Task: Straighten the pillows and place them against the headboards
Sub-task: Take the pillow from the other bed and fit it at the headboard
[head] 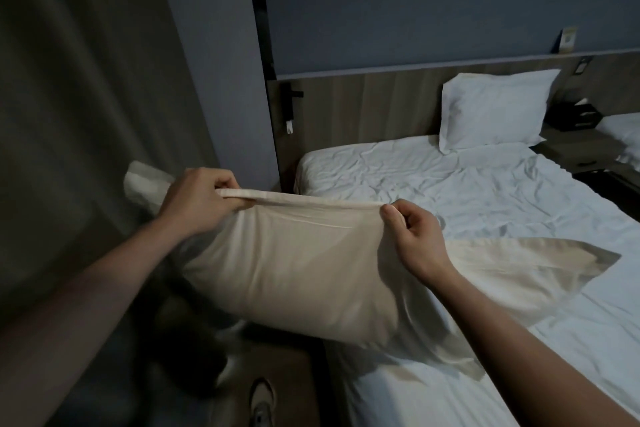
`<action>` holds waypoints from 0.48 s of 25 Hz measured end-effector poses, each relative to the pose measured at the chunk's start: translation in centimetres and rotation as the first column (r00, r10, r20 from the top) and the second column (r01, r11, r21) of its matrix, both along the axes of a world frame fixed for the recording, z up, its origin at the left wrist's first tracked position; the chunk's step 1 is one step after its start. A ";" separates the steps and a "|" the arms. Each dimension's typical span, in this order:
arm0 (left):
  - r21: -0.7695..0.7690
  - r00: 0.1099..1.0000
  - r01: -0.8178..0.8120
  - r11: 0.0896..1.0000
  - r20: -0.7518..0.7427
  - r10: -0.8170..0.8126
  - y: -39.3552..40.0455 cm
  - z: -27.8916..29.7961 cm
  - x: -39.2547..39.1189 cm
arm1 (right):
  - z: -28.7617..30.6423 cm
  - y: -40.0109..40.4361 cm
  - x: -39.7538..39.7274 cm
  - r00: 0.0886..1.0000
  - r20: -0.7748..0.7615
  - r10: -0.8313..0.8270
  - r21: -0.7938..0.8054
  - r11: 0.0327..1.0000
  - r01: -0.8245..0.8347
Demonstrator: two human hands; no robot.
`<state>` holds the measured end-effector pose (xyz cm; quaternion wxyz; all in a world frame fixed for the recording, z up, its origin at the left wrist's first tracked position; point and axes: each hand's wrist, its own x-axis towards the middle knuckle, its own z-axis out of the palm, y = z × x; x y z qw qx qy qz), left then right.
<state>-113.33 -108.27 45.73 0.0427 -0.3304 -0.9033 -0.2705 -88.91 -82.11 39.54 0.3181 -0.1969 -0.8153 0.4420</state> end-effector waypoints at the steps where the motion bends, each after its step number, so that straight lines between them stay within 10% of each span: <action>1: -0.027 1.000 0.011 1.000 0.003 -0.011 0.7 -0.1 -1.7 | 0.0 0.7 -1.5 1.000 0.007 -0.008 0.006 1.000 0.008; 12: 0.024 0.967 0.224 0.974 0.121 -0.225 10.9 -3.5 -21.2 | -2.2 8.3 -16.6 0.981 0.099 -0.165 0.048 0.986 0.161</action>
